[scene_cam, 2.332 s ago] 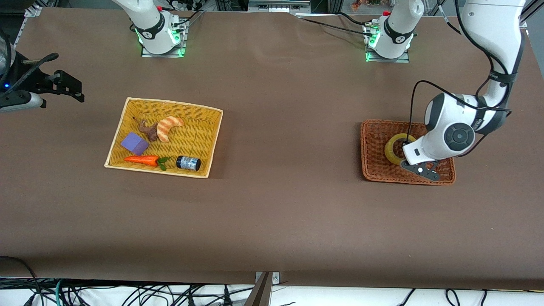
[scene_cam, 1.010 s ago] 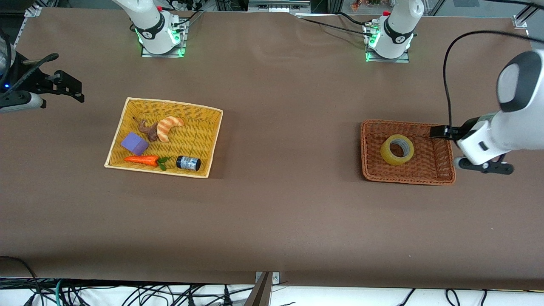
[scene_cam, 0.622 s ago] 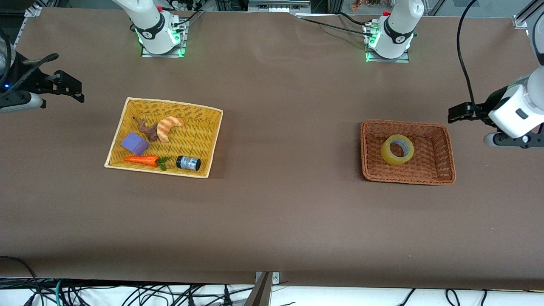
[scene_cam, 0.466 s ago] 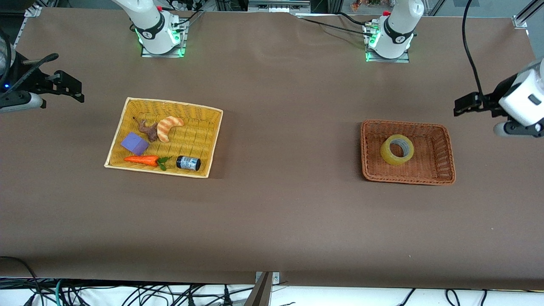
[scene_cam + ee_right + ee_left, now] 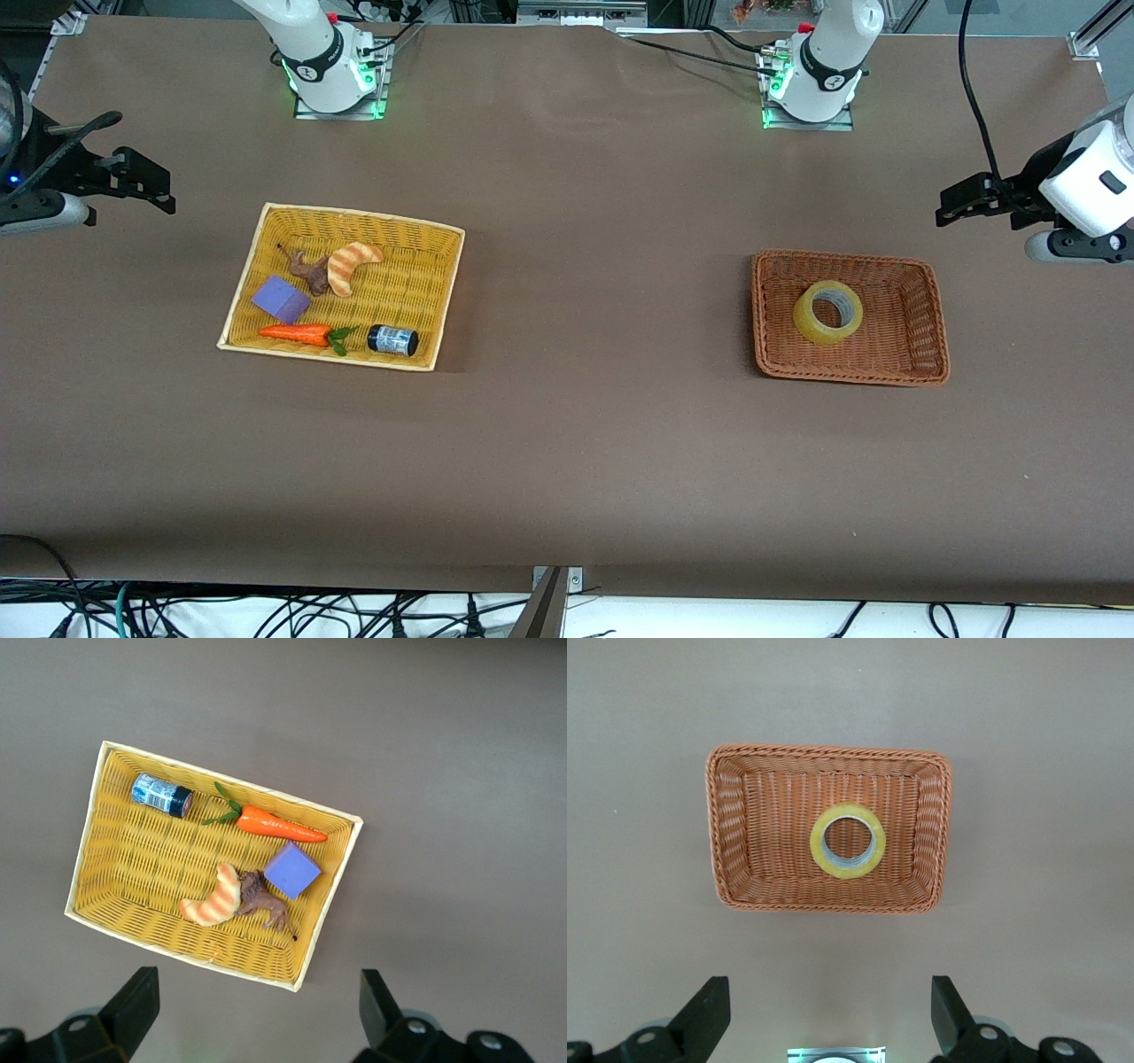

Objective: Transfer tape with both arms

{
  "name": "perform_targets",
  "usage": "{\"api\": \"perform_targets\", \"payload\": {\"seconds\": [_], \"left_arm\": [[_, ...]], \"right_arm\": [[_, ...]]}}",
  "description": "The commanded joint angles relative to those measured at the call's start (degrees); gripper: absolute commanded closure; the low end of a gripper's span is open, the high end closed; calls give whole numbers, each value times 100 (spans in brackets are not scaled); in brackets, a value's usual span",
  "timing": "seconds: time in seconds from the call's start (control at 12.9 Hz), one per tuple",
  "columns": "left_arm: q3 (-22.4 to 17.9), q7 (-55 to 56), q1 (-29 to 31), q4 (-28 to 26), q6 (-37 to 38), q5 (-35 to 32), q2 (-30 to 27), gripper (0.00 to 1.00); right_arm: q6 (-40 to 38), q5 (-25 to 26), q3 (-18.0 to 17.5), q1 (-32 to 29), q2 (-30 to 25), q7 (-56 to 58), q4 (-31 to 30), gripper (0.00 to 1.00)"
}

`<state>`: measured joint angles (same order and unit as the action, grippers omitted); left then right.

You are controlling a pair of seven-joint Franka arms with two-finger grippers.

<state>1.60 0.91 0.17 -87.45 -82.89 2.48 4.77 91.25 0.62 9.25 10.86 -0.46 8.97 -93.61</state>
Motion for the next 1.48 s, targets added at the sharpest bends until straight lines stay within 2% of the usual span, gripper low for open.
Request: {"api": "perform_targets", "payload": {"seconds": [0.0,1.4], "left_arm": [[16,-73,-69,-53,-87,130,-38,0],[-2,-73,-8,-35,-87,112,32,0]], "right_arm": [[-55,-44,-2,-23,46,-27,123,0],[-143,-53,33,-23,-50,43,132,0]]}}
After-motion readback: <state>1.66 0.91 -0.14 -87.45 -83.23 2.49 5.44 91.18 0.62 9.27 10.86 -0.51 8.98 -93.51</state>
